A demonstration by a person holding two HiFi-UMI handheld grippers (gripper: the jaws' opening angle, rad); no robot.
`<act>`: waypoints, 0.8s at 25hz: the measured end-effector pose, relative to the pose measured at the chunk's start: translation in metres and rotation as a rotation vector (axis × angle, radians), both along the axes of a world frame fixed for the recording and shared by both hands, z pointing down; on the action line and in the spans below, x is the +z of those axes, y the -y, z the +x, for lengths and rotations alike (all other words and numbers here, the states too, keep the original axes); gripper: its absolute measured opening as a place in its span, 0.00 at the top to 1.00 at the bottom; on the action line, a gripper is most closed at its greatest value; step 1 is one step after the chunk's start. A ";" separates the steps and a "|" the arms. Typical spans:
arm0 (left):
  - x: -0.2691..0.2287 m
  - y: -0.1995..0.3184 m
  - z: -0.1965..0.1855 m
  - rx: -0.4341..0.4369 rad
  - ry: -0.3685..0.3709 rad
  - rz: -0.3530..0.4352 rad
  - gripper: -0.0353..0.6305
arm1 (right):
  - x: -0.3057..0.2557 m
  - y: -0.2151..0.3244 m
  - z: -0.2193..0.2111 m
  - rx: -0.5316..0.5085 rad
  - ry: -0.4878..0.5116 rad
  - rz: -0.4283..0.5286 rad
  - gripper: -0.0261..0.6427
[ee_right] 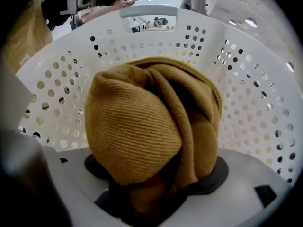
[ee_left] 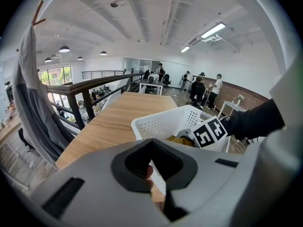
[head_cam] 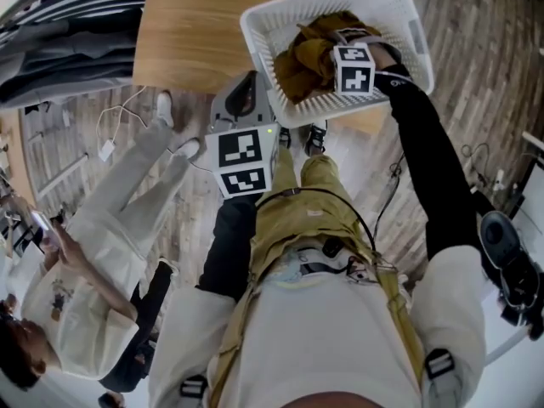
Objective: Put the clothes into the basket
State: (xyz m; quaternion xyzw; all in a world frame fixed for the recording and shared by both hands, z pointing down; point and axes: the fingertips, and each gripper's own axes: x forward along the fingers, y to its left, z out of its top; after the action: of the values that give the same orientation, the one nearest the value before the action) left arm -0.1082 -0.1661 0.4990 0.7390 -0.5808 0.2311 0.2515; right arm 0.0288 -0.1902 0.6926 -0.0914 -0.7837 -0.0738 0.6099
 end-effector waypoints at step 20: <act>-0.047 -0.009 0.026 0.048 -0.034 0.094 0.95 | -0.103 0.006 0.027 0.136 0.078 0.138 0.28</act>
State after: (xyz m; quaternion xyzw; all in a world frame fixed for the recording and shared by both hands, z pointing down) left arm -0.0821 -0.1567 0.4520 0.7675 -0.5686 0.1970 0.2209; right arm 0.0560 -0.1966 0.5893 0.0071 -0.8044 -0.0895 0.5872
